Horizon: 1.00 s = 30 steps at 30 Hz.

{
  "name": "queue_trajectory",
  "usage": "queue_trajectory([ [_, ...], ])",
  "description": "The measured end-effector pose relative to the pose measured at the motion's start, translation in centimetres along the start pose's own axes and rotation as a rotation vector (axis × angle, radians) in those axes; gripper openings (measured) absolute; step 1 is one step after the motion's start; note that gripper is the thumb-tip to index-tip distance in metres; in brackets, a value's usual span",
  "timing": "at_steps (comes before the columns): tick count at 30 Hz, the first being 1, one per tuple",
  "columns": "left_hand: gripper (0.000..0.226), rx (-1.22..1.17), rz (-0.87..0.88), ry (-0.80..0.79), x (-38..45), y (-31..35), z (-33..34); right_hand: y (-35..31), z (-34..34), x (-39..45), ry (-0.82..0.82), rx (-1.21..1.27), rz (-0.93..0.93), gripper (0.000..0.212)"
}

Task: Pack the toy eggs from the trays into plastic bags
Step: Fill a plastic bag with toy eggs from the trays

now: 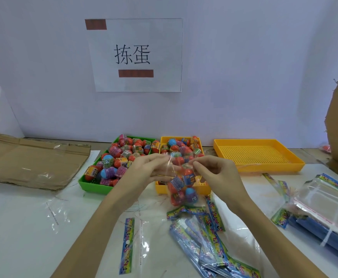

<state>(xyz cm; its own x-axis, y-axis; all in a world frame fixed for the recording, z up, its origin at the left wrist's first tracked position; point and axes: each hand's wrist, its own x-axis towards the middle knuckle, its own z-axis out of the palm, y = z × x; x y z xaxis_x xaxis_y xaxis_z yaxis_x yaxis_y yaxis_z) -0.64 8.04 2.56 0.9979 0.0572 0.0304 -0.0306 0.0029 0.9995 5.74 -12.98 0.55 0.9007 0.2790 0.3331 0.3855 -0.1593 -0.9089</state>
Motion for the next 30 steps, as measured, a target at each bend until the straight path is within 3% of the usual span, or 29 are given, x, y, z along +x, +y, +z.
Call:
queue_trajectory([
  [4, 0.029, 0.104, 0.044, -0.028, -0.4, -0.4, -0.2, -0.2, -0.1, -0.1, 0.014, 0.023, 0.007, 0.013],
  [13, 0.01, -0.113, 0.013, 0.177, -0.3, -1.0, -0.5, -0.3, -0.5, 0.2, 0.065, 0.048, 0.008, 0.013],
  [20, 0.015, -0.035, 0.013, 0.181, 0.0, -1.1, -0.3, -0.3, -1.0, 0.1, -0.093, 0.044, 0.012, 0.01],
  [30, 0.02, 0.002, 0.079, 0.089, 0.0, -0.9, -1.5, 0.3, -2.1, 0.6, -0.146, 0.139, 0.05, 0.009],
])
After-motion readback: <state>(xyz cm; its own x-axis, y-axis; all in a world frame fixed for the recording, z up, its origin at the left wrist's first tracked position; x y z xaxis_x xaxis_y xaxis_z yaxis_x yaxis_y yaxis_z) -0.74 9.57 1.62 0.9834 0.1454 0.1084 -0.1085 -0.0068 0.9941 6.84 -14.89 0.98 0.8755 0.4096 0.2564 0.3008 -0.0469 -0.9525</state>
